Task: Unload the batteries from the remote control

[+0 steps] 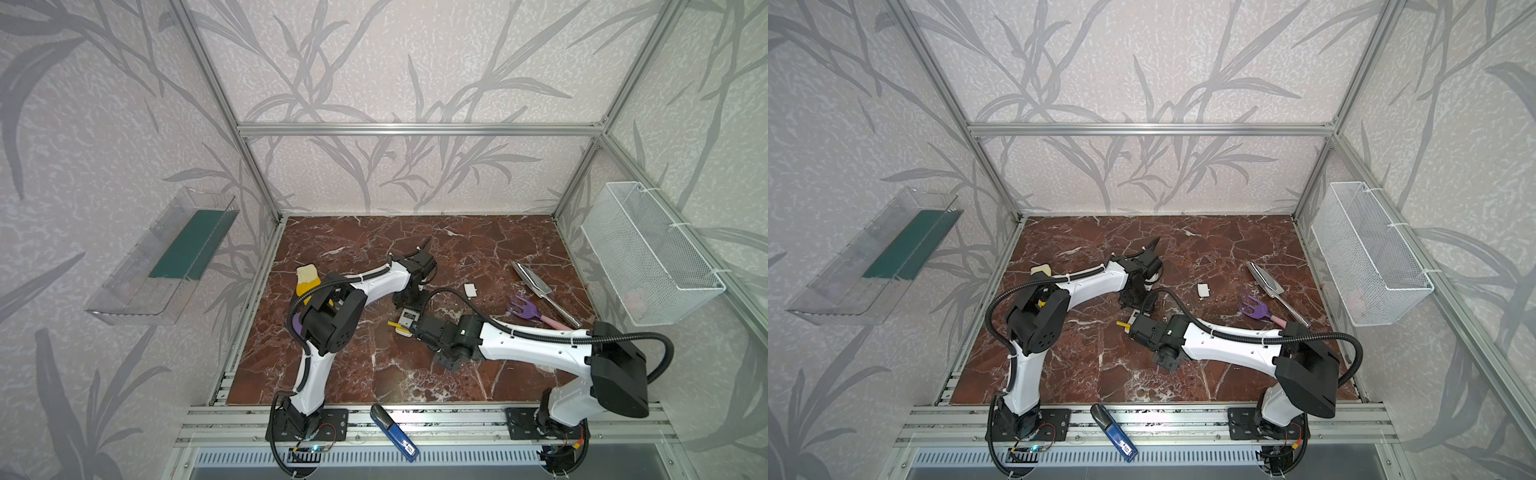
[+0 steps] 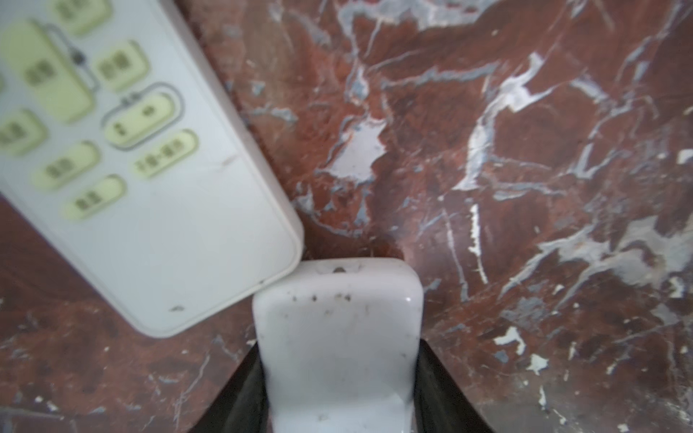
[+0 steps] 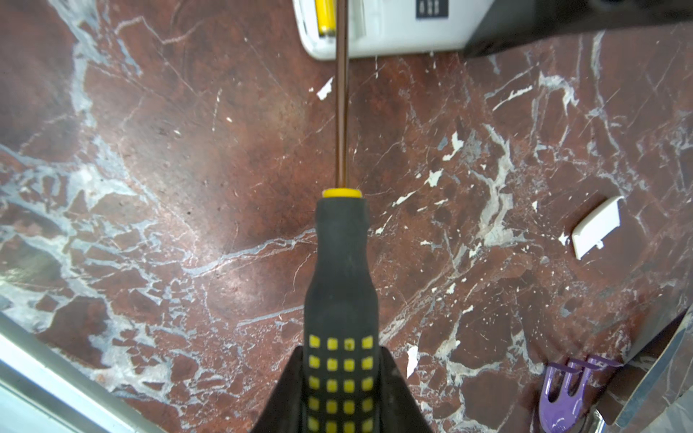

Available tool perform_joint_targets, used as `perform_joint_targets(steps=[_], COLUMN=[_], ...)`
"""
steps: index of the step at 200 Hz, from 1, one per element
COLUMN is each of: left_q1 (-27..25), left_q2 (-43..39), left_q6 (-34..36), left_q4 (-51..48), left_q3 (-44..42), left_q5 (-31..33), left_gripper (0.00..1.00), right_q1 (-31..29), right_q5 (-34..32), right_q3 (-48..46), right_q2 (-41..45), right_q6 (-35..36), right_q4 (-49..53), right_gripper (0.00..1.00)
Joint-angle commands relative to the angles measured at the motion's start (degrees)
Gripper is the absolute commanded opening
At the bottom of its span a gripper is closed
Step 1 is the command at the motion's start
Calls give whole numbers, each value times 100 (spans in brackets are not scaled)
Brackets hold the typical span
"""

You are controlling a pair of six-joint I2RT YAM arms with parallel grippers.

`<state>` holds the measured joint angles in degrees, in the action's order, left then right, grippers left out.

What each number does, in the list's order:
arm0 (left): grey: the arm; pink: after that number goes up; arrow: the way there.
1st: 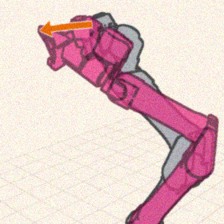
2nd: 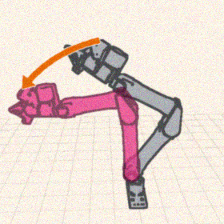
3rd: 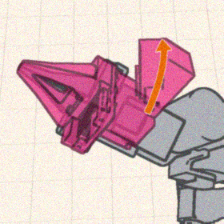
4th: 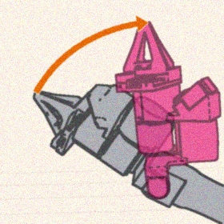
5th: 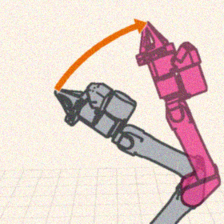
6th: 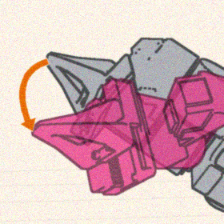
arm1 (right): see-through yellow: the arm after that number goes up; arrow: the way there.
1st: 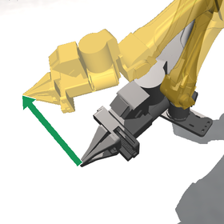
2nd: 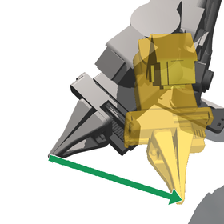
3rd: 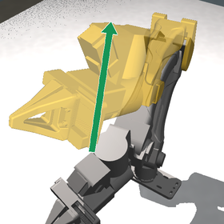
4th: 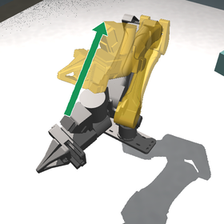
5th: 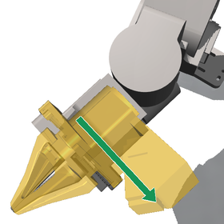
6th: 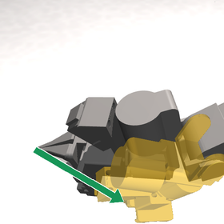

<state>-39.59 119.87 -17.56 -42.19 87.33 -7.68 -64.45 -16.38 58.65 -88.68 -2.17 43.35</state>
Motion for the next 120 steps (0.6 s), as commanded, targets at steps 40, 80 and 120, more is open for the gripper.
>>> perform_joint_targets(steps=[40,80,120], left_q1=[23,92,109], left_q2=[457,436,421], left_q6=[277,257,196], left_q4=[165,168,189], left_q3=[-4,-19,41], left_q5=[-550,-533,-515], left_gripper=[45,45,45], right_q1=[1,-17,-25], right_q5=[25,377,612], right_q3=[41,-25,-126], right_q2=[38,188,298], right_q6=[-130,71,209], right_q4=[-253,-484,-636], right_gripper=[0,0,0])
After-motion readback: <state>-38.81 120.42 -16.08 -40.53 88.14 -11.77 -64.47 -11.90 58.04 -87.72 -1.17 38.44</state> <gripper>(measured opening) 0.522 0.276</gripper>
